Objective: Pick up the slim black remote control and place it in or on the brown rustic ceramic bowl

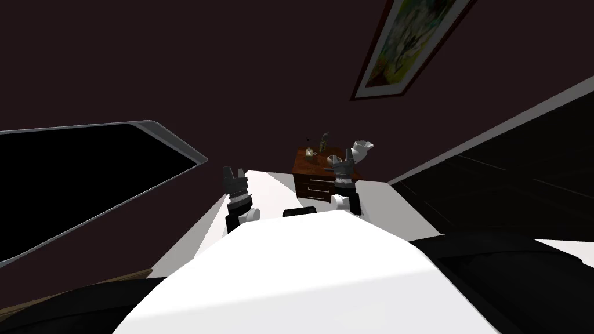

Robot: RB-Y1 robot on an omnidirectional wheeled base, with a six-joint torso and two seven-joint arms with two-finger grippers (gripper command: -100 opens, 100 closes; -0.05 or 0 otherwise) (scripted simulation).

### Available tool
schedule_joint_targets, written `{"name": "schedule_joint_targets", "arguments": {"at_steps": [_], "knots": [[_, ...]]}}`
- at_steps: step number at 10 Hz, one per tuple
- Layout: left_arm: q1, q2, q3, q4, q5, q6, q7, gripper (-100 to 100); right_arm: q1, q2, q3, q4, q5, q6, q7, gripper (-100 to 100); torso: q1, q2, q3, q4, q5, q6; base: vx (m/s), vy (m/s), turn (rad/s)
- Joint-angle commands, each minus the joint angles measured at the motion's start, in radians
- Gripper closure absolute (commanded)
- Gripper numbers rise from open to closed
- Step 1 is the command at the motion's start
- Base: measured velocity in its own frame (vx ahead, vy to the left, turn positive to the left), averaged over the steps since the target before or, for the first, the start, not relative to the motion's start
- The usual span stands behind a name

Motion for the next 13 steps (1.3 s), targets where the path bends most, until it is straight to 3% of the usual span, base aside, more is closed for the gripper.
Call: {"name": "schedule_joint_targets", "arguments": {"at_steps": [1,4,10,13], "knots": [[0.000,0.000,0.000,0.000,0.000,0.000,0.000,0,0.007,-0.028,0.011,0.001,0.006,-0.004,0.004,-100,0.000,0.000,0.000,0.000,0.000,0.000,-0.030,-0.003,-0.011],[0.000,0.000,0.000,0.000,0.000,0.000,0.000,0,0.033,-0.107,0.052,0.003,0.030,-0.019,0.018,-100,-0.001,0.006,0.003,0.001,0.000,0.000,-0.093,-0.007,-0.015],[0.000,0.000,0.000,0.000,0.000,0.000,0.000,0,0.095,-0.289,0.153,0.025,0.094,-0.063,0.059,-100,0.000,0.009,0.005,0.002,0.000,0.000,-0.161,-0.001,-0.020],[0.000,0.000,0.000,0.000,0.000,0.000,0.000,0,0.106,-0.358,0.174,0.035,0.109,-0.073,0.069,-100,0.001,0.010,0.006,0.002,0.000,0.000,-0.127,0.015,-0.006]]}}
